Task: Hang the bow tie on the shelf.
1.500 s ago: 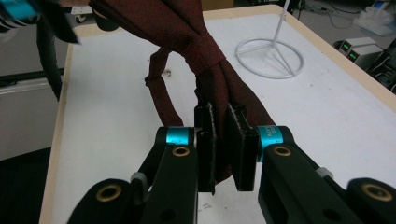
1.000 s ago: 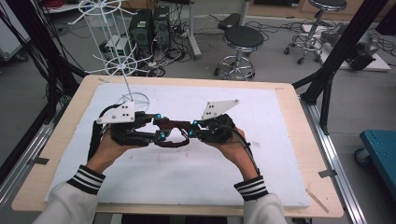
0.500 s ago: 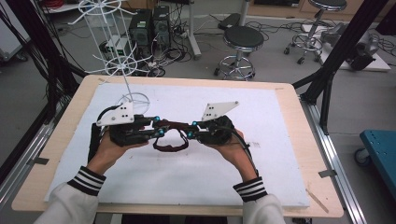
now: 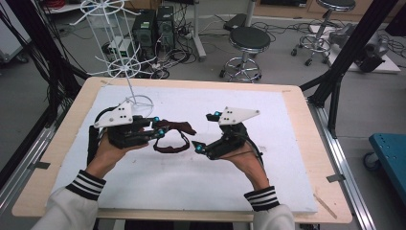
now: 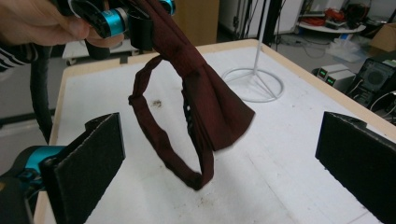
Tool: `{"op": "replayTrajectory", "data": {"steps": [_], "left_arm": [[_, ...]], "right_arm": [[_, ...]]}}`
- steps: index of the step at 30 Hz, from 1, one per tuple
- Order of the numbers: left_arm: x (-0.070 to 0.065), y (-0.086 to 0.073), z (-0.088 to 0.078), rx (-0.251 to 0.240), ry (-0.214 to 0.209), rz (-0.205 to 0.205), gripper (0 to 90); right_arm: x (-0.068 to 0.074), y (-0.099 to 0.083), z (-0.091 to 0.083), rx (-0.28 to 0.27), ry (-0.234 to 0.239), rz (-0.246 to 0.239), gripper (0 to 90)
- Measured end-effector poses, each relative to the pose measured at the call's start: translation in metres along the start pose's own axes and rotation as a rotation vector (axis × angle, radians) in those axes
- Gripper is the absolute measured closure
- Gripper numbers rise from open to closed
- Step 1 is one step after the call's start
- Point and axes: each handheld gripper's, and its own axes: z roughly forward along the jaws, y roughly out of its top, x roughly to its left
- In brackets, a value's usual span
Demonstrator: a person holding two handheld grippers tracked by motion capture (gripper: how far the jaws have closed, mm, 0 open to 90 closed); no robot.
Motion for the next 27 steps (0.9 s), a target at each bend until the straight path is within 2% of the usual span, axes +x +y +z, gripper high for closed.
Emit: {"op": "replayTrajectory", "data": {"steps": [1, 9, 12, 14, 15, 18, 19, 21, 23, 27], "left_arm": [[0.001, 0.000, -0.002, -0.002, 0.003, -0.004, 77.7], [0.011, 0.000, -0.019, -0.015, 0.057, -0.014, 77.7], [0.016, 0.002, -0.025, -0.023, 0.079, -0.018, 77.7], [0.019, 0.004, -0.029, -0.020, 0.093, -0.014, 77.7], [0.021, 0.005, -0.031, -0.018, 0.098, -0.012, 77.7], [0.026, 0.008, -0.036, -0.018, 0.122, -0.012, 77.7], [0.029, 0.010, -0.037, -0.013, 0.127, -0.012, 77.6], [0.033, 0.012, -0.040, -0.009, 0.145, -0.014, 77.6], [0.037, 0.014, -0.043, -0.007, 0.156, -0.017, 77.6], [0.046, 0.019, -0.049, -0.008, 0.181, -0.022, 77.6]], "right_arm": [[0.000, 0.000, 0.000, 0.000, 0.000, 0.000, 0.6], [-0.006, -0.027, -0.036, -0.072, -0.121, 0.046, 0.6], [-0.008, -0.032, -0.043, -0.059, -0.149, 0.058, 0.6], [-0.008, -0.038, -0.049, -0.085, -0.164, 0.072, 0.6], [-0.009, -0.043, -0.053, -0.084, -0.193, 0.072, 0.7], [-0.009, -0.049, -0.058, -0.086, -0.216, 0.075, 0.6], [-0.008, -0.055, -0.061, -0.092, -0.247, 0.070, 0.6], [-0.007, -0.058, -0.062, -0.098, -0.244, 0.077, 0.6], [-0.007, -0.068, -0.066, -0.106, -0.277, 0.080, 0.6], [-0.007, -0.080, -0.071, -0.139, -0.310, 0.104, 0.6]]}}
